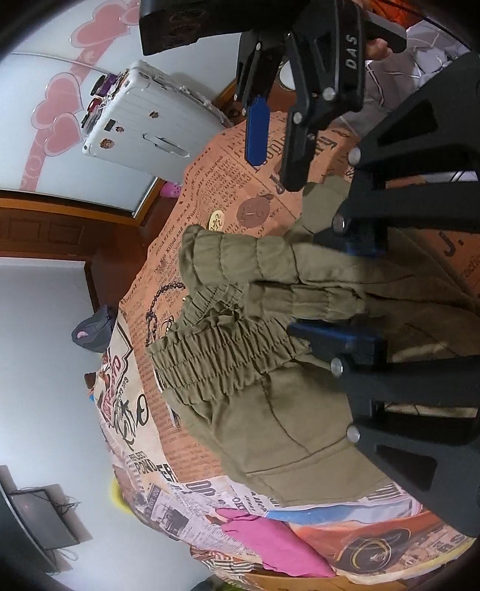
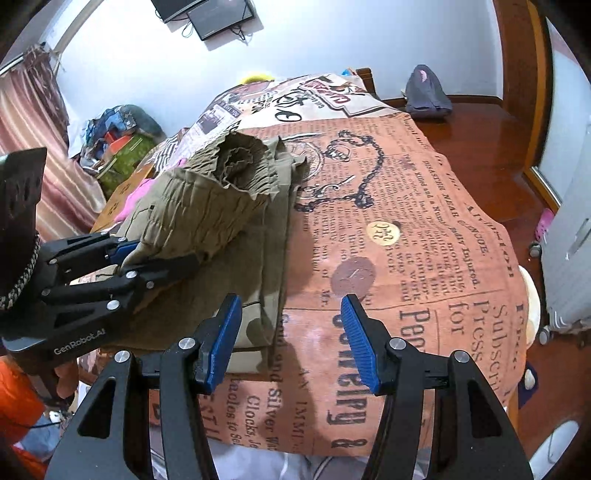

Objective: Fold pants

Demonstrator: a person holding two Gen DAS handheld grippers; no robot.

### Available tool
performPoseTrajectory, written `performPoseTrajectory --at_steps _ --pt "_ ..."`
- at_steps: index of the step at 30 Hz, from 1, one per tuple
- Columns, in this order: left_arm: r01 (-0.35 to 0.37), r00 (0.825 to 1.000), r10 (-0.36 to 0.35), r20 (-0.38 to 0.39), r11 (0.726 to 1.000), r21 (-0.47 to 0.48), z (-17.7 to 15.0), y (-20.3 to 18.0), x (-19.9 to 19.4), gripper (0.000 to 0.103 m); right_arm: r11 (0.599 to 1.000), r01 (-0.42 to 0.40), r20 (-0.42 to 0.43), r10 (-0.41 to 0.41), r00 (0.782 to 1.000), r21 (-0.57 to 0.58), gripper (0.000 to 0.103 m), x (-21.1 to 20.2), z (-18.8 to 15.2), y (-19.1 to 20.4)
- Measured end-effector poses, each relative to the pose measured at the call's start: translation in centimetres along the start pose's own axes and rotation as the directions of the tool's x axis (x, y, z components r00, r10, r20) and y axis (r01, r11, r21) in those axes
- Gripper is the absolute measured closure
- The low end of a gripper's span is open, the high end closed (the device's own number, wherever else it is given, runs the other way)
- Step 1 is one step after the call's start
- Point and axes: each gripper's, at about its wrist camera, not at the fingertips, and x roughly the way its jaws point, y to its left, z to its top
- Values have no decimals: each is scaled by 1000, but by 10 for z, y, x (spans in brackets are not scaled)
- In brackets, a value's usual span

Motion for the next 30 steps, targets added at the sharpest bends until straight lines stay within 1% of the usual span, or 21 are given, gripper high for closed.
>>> performPoseTrajectory --at_steps 2,3,8,9,11,13,15,16,17,20,21,23,24,26,27,29,30 --pt "22 1000 -22 -12 1000 -21 -1 2 -2 36 1000 2 5 -2 1000 2 50 -4 1 0" --pt "34 999 -34 -4 999 -35 -3 4 -6 35 1000 0 7 0 1000 3 50 -6 0 0" --pt "47 999 -48 -4 998 -49 -6 9 -23 35 1000 -7 9 7 1000 3 50 -8 -3 3" --pt "46 999 -46 6 998 -51 -7 11 -31 35 1000 -7 8 7 1000 2 50 -8 -3 4" --pt "39 997 -36 63 998 -56 -8 19 -56 35 1000 -7 7 7 1000 -5 50 -9 -4 7" --pt "9 993 -2 114 998 -66 -7 31 -77 33 1000 -11 5 11 1000 -12 50 -9 -4 10" --pt "-21 988 34 150 996 -86 -2 46 -91 26 1000 -24 1 24 1000 -14 50 -9 -3 15" --pt "-39 986 54 159 995 -96 0 55 -93 24 999 -29 1 29 1000 -13 50 -9 -3 17" --pt "-62 983 79 165 992 -109 4 64 -93 22 999 -37 3 37 999 -12 50 -9 -3 19" --pt "-118 976 141 169 983 -138 17 97 -83 22 997 -76 4 76 997 -12 48 -8 -4 31" --pt "-155 970 176 170 979 -130 23 108 -74 22 996 -84 2 84 996 -15 47 -7 -4 35" --pt "-227 960 241 139 968 -110 33 125 -52 22 995 -96 -16 96 995 -29 45 0 -7 45" --pt "-239 960 251 121 965 -106 36 132 -44 22 994 -99 -27 98 995 -36 45 4 -9 48" --pt "-232 968 240 71 967 -106 44 148 -19 22 994 -102 -60 100 993 -38 45 16 -12 54" --pt "-222 974 226 28 970 -103 47 156 -1 22 994 -106 -79 103 992 -35 45 24 -15 55" --pt "-227 974 224 -46 970 -86 46 164 25 22 994 -100 -106 95 990 -39 45 36 -17 58" --pt "-239 968 233 -92 969 -66 43 169 42 22 995 -93 -117 87 989 -46 45 41 -18 59"
